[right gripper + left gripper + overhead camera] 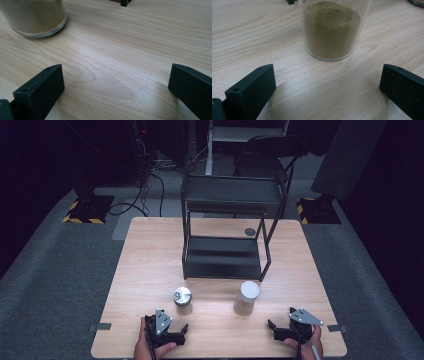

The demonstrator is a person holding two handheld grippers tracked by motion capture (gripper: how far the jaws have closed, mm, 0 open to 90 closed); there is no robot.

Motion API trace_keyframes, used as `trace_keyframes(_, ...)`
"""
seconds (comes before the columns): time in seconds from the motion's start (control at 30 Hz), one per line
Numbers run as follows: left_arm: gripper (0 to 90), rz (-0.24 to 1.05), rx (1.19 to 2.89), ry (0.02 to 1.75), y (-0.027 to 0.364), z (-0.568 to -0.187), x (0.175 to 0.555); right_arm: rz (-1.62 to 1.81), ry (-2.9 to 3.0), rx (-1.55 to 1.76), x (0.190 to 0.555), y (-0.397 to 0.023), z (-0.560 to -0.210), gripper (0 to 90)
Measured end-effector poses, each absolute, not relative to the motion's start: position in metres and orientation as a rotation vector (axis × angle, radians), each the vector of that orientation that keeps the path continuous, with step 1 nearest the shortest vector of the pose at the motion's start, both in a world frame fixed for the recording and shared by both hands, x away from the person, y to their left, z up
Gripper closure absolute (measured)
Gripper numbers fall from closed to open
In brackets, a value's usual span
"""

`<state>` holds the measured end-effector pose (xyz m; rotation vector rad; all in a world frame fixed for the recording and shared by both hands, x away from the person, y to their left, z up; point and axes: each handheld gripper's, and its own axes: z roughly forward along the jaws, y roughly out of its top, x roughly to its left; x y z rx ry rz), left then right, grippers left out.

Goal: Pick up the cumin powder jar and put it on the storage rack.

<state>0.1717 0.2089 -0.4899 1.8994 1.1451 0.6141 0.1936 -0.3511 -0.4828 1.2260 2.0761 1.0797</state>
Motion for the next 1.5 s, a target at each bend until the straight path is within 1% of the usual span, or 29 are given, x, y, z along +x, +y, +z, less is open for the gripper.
trace_keyframes(0.8,0.2,0.612,1.902,1.142,0.208,-0.49,0.173,1.082,2.082,1.217,0.194,-0.352,-0.483,0.1)
trace_keyframes(0.97,1.1,0.632,1.937,1.146,0.203,-0.482,0.174,1.082,2.082,1.218,0.194,-0.352,-0.483,0.0)
trace_keyframes(1.0,1.1,0.668,1.916,1.122,0.203,-0.479,0.172,1.082,2.083,1.218,0.194,-0.352,-0.483,0.0)
trace_keyframes(1.1,0.8,0.686,1.888,1.118,0.204,-0.474,0.172,1.082,2.082,1.217,0.194,-0.352,-0.483,0.1)
trace_keyframes(1.2,0.6,0.661,1.816,1.146,0.207,-0.463,0.179,1.081,2.082,1.218,0.194,-0.352,-0.483,0.1)
trace_keyframes(1.5,1.0,0.629,1.795,1.129,0.2,-0.457,0.192,1.082,2.082,1.217,0.193,-0.352,-0.483,0.1)
